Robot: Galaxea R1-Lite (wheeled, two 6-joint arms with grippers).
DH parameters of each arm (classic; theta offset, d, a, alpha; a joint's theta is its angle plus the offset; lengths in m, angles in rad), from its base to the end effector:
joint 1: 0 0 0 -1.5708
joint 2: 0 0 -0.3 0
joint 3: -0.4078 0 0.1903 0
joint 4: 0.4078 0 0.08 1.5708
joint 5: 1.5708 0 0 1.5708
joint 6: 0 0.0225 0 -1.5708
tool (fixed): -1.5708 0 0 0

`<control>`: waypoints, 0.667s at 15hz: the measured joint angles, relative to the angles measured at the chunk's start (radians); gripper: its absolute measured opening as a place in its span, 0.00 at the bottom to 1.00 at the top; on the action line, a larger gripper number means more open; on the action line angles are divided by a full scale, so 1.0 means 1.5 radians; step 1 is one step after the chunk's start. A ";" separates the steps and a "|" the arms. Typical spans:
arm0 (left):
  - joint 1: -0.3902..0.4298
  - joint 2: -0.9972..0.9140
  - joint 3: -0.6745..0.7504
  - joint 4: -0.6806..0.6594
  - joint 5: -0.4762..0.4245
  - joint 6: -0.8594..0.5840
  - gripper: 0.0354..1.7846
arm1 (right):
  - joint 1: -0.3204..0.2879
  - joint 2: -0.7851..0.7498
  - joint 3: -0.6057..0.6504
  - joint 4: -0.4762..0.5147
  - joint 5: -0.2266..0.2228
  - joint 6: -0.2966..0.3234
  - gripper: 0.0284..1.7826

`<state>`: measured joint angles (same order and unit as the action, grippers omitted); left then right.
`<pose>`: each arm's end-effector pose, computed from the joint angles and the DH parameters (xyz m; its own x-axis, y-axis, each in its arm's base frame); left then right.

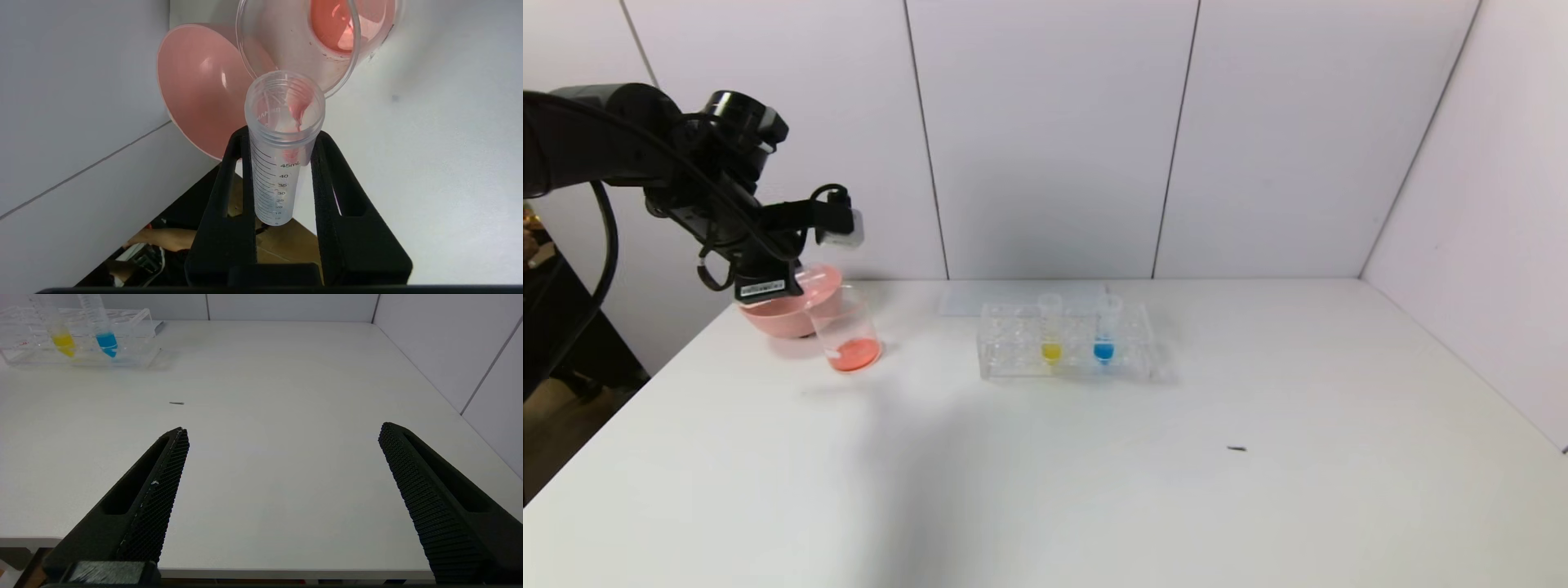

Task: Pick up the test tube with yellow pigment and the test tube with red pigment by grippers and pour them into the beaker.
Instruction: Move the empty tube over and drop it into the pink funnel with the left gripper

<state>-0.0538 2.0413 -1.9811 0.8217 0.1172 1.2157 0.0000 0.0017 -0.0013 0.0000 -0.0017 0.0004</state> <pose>0.3796 -0.0178 0.2532 0.6367 0.0828 -0.7667 0.7155 0.3073 0.6274 -0.0228 0.0000 0.0759 1.0000 -0.0017 -0.0004 0.0017 1.0000 0.0004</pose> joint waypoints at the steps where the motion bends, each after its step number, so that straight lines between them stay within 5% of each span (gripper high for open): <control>1: 0.007 -0.005 0.001 0.004 -0.025 -0.016 0.22 | 0.000 0.000 0.000 0.000 0.000 0.000 0.95; 10: 0.088 -0.049 0.019 0.020 -0.258 -0.099 0.22 | 0.000 0.000 0.000 0.000 0.000 0.000 0.95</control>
<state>0.0787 1.9681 -1.9532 0.8523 -0.2698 1.0674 0.0000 0.0017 -0.0017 0.0000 -0.0013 0.0004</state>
